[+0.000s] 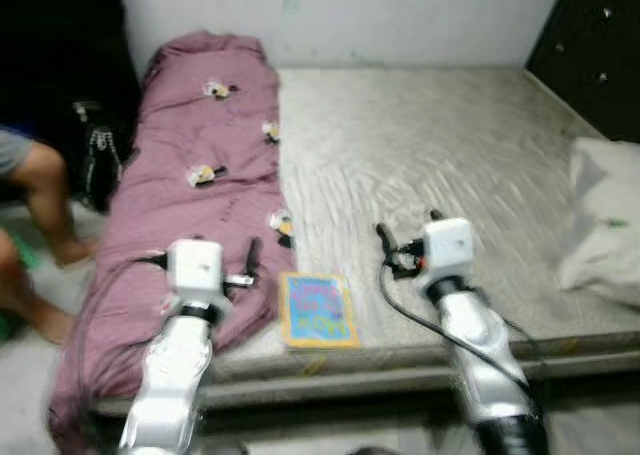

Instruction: Clean up the room

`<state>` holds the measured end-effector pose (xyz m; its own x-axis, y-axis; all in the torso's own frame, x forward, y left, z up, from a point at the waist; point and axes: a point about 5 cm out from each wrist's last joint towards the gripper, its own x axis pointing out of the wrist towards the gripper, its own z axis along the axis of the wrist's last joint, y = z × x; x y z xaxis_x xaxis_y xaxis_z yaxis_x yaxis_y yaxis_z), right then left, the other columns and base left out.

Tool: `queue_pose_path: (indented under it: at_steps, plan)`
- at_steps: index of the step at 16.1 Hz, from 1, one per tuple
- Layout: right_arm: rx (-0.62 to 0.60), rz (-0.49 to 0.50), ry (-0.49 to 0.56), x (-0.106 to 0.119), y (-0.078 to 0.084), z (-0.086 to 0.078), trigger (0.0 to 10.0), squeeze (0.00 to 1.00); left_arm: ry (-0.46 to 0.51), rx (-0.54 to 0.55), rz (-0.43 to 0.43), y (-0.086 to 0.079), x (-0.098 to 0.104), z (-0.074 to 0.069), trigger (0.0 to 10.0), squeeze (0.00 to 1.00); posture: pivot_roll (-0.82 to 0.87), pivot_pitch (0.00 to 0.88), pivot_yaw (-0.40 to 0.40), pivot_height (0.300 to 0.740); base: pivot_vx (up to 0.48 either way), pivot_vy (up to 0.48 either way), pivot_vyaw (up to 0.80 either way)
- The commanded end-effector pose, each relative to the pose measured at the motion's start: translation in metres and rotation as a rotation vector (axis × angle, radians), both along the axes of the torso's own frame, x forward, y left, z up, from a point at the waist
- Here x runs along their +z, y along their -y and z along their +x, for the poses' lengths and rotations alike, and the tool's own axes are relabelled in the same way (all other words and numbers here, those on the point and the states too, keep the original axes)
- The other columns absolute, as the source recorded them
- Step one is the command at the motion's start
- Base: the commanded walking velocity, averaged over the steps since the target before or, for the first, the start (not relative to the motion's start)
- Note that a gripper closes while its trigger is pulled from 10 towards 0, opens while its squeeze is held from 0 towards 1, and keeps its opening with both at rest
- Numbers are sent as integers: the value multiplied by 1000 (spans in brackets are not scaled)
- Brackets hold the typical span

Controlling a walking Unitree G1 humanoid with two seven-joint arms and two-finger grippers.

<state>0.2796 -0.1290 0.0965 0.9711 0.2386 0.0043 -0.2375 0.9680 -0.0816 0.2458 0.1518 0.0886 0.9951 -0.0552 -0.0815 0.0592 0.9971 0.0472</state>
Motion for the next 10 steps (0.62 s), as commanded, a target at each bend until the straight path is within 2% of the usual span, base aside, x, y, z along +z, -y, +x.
queue_pose_path:
  at_steps: [1, 5, 7, 10]
  plan:
    - [-9, -15, -6, -1, 5, 0, 10000, 0, 4, -9, -6, 3, 2, 2, 10000, 0, 4, 0, -49, 740, 0, -296, 0]
    - [2, -35, -5, -1, 3, 1, 10000, 0, 15, 13, 8, 2, 2, 3, 10000, 0, 8, 0, -57, 740, 0, -287, 0]
    - [12, -45, -4, -1, 2, 1, 10000, 0, 52, 69, 8, -2, 4, 4, 10000, 0, 9, 0, -57, 740, 0, 0, 0]
    - [7, -39, -4, -1, 2, 1, 10000, 0, 36, 36, -17, 0, 4, 4, 10000, 0, 7, 0, -54, 740, 0, 0, 0]
